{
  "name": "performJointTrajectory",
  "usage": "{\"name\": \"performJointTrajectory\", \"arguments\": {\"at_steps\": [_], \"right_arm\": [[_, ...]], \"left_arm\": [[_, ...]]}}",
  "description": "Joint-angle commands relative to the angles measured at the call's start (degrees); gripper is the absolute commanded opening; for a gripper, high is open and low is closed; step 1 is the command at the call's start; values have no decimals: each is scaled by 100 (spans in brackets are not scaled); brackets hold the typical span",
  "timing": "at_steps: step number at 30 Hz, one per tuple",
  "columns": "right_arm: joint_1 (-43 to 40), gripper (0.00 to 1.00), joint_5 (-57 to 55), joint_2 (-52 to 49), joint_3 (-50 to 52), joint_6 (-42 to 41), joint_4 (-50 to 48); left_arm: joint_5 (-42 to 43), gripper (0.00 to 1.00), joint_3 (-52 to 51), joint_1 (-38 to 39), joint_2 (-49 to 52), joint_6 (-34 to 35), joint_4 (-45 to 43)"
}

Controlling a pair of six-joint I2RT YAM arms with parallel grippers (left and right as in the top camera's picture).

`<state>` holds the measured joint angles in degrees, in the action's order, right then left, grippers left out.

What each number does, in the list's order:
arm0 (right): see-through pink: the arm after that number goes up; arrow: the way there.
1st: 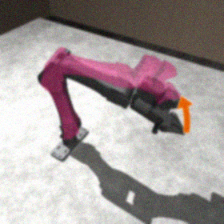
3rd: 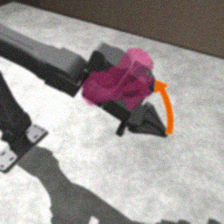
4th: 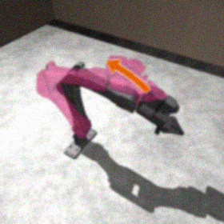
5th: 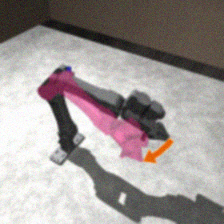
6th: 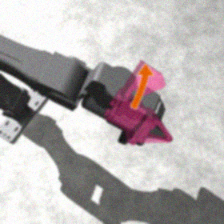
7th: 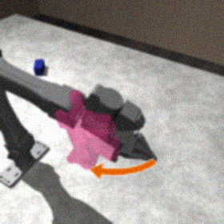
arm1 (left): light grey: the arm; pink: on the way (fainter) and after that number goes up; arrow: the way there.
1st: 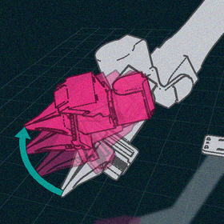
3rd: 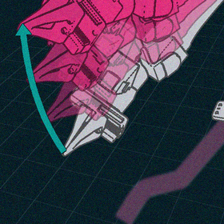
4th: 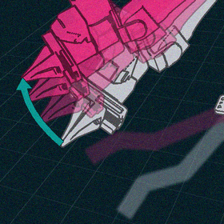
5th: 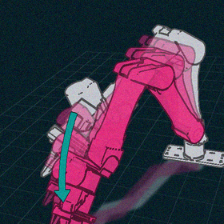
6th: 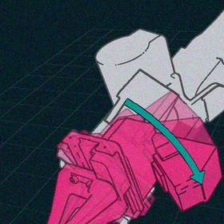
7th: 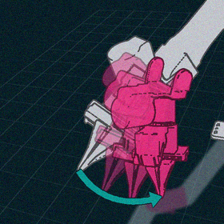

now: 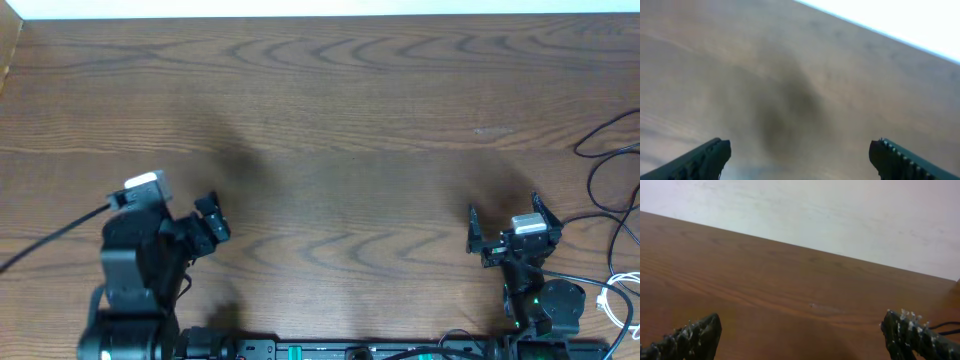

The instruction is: Untangle cables

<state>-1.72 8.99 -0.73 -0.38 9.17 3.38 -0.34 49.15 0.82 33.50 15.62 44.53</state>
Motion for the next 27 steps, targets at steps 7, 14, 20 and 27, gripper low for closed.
{"name": "performJointTrajectory", "arguments": {"at_steps": [7, 14, 20, 27], "right_arm": [[31, 99, -7, 31, 7, -55, 26], [31, 99, -7, 31, 7, -52, 26], [31, 99, -7, 31, 7, -55, 26], [31, 99, -7, 31, 7, -52, 26]], "left_arm": [[-72, 94, -2048, -179, -1860, -164, -1580], [-70, 94, -3412, -177, -2973, -188, -2962], [-24, 94, -4199, -177, -3279, -210, -4168], [131, 94, -4684, -160, -3342, -979, -5274]]}}
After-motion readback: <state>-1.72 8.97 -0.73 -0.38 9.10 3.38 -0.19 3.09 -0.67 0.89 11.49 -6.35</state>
